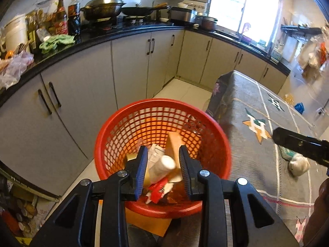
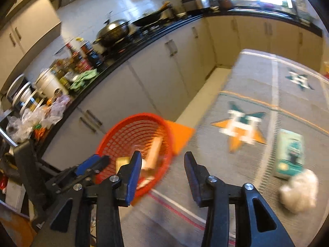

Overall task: Collect trash
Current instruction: 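Move both tools back over the cloth and teal snack bag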

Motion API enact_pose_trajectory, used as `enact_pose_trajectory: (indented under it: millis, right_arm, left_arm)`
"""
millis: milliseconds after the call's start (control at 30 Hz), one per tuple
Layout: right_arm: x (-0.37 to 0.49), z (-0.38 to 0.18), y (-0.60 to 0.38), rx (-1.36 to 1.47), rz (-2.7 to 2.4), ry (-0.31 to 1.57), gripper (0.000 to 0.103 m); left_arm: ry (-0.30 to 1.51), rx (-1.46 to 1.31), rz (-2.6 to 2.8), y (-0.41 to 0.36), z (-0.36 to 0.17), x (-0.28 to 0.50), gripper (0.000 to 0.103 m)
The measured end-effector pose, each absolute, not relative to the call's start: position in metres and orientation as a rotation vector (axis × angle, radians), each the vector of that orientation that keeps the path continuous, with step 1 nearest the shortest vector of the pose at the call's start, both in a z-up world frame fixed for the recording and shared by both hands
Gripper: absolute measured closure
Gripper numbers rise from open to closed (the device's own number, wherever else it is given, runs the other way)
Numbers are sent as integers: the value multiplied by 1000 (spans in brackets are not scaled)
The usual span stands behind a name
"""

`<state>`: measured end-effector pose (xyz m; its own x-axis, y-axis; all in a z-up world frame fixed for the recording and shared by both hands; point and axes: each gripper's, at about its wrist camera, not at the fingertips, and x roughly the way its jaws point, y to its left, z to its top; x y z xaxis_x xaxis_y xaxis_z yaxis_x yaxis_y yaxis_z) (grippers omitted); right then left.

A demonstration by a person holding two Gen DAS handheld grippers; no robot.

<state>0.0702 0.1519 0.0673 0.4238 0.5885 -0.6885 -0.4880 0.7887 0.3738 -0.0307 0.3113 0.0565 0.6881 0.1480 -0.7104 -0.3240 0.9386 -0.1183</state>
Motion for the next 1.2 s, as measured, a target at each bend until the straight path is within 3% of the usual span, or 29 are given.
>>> enact_pose_trajectory:
  millis: [167, 500, 767, 833, 900, 967, 1200]
  right_arm:
    - [64, 76, 85, 178, 584, 876, 56]
    - [66, 61, -21, 229, 385, 876, 40]
    - [83, 21, -20, 193, 411, 946, 40]
    - [85, 15, -17, 195, 442, 945, 44]
    - [84, 13, -17, 200, 478, 957, 61]
    - [85, 12, -26, 252, 508, 959, 71]
    - [83, 34, -100, 460, 376, 846, 74]
  left_arm:
    - [759, -197, 221, 280, 67, -31, 72]
    - [781, -116, 76, 198, 78, -23, 67]
    - [813, -107, 9, 147, 86, -3, 47]
    - [820, -111, 3, 139, 89, 2, 46]
    - [828, -114, -3, 131, 92, 7, 46]
    - [837, -116, -2, 122, 93, 13, 45]
    - [889, -106, 5, 80, 84, 42, 45]
